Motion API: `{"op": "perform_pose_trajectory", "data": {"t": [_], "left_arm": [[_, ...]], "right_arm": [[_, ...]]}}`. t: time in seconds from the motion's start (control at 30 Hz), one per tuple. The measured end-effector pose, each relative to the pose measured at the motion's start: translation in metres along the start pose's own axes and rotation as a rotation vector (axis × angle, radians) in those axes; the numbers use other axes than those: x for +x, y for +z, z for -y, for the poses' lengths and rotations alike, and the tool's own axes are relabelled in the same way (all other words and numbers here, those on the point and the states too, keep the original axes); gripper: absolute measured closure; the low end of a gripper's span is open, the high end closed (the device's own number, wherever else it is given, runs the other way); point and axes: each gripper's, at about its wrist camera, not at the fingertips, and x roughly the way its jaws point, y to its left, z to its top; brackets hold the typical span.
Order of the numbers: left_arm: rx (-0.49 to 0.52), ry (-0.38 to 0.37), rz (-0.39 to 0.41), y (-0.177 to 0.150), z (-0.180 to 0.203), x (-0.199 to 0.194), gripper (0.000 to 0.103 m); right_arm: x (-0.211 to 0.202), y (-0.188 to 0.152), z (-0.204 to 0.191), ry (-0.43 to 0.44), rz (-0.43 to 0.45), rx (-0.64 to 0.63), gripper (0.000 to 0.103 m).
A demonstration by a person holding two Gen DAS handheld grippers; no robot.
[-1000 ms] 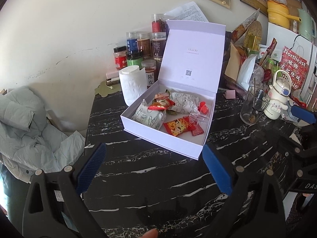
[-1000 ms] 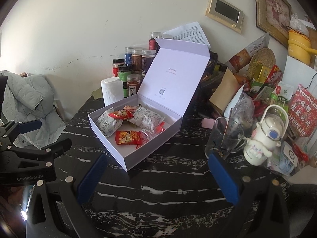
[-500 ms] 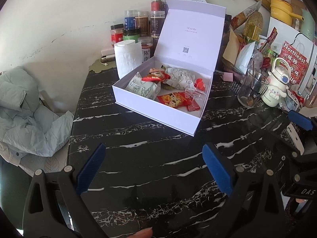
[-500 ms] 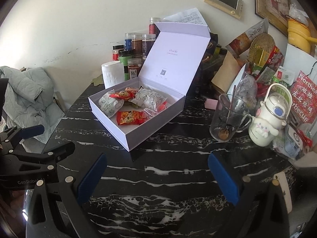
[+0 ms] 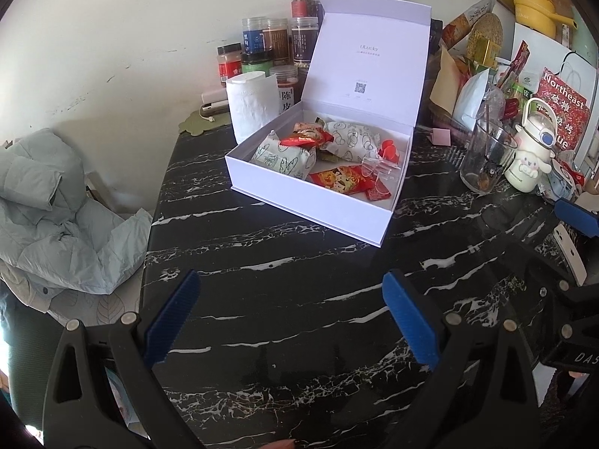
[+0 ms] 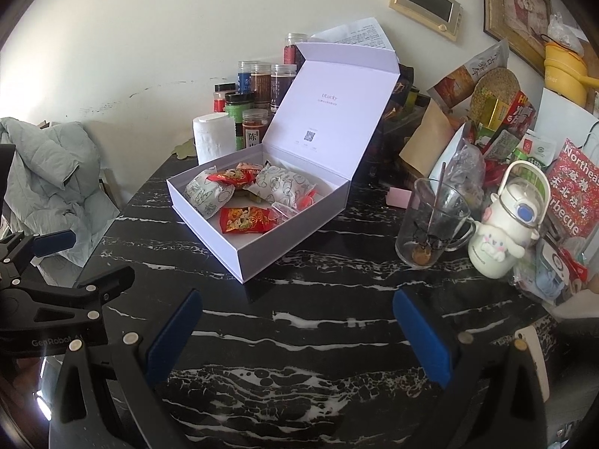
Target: Organize objects
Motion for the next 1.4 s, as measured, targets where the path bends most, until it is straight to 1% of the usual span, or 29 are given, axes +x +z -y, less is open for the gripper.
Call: {"op": "perform_pose_trajectory", "data": {"t": [0.57, 1.13, 1.4], "left_arm": [[0.013, -0.006, -0.004, 0.0008, 0.0034, 0.0, 0.005], [0.012, -0.015, -0.026, -0.0024, 0.0029, 0.0044, 0.005], [0.017, -0.004, -0.03, -0.0027, 0.0032, 0.0049, 0.005]], "right_arm": [[0.0023, 0.0007, 0.0025, -0.008, -0.003, -0.002, 0.0], [0.0028, 0.0, 0.0041, -0.013, -0.021, 0.002, 0.0], [0.0052, -0.0008, 0.0047, -0.016, -0.032, -0.001, 0.0]]}}
